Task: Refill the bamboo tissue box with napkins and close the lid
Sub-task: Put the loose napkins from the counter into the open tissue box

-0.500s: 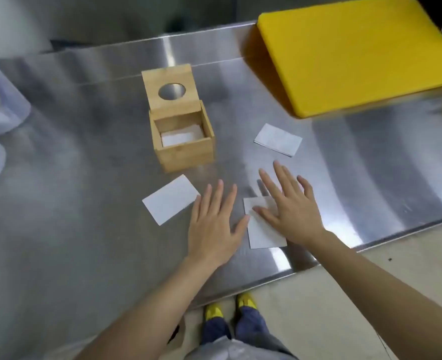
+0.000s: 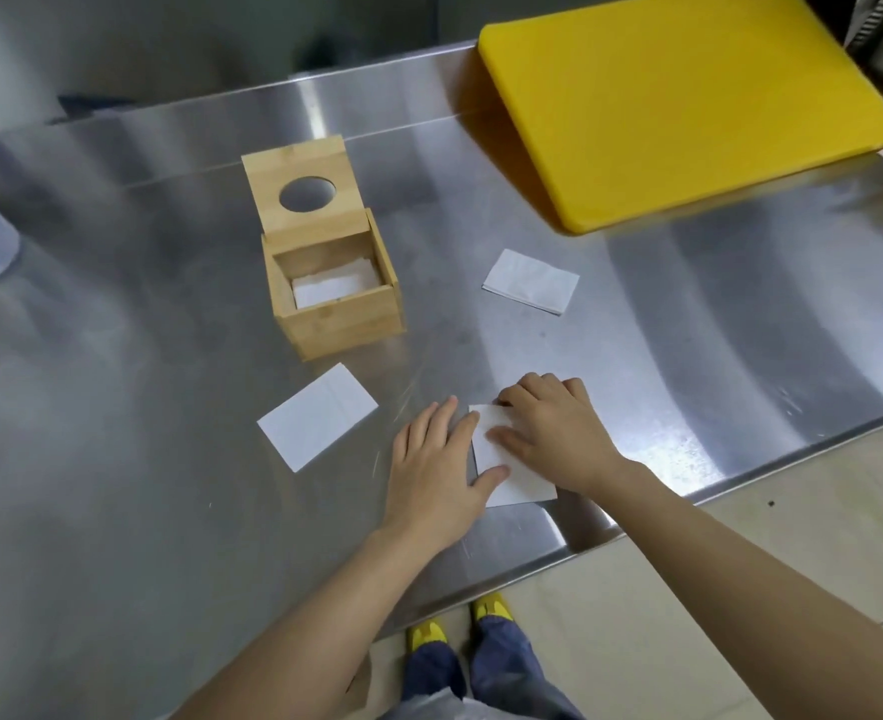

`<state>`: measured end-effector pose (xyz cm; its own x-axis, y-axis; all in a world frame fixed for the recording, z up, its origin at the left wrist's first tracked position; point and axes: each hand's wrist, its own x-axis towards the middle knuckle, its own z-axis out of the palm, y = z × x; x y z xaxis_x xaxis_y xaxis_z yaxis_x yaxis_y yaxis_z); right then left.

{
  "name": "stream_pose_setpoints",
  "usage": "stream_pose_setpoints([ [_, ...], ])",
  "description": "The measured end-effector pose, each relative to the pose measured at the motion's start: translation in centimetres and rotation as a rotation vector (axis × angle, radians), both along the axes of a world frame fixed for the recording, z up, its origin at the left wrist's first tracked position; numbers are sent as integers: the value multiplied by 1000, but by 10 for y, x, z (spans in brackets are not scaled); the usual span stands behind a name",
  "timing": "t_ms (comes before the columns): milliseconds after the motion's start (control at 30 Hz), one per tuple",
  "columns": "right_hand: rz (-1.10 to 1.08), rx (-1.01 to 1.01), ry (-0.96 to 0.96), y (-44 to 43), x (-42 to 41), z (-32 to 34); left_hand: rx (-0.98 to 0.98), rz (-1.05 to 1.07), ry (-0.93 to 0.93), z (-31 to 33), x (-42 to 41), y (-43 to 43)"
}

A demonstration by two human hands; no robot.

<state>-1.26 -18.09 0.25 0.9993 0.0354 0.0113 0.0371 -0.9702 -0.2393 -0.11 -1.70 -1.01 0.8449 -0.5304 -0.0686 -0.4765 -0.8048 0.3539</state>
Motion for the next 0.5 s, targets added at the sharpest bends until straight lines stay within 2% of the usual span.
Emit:
stream_pose_setpoints([
  [133, -42, 76, 74, 3, 5, 4, -14, 10, 11, 1, 2, 1],
  [333, -59, 186, 127, 5, 6, 10, 29, -47, -110, -4, 3, 9],
  [500, -158, 280, 177, 12, 9, 22, 29, -73, -167, -6, 5, 14],
])
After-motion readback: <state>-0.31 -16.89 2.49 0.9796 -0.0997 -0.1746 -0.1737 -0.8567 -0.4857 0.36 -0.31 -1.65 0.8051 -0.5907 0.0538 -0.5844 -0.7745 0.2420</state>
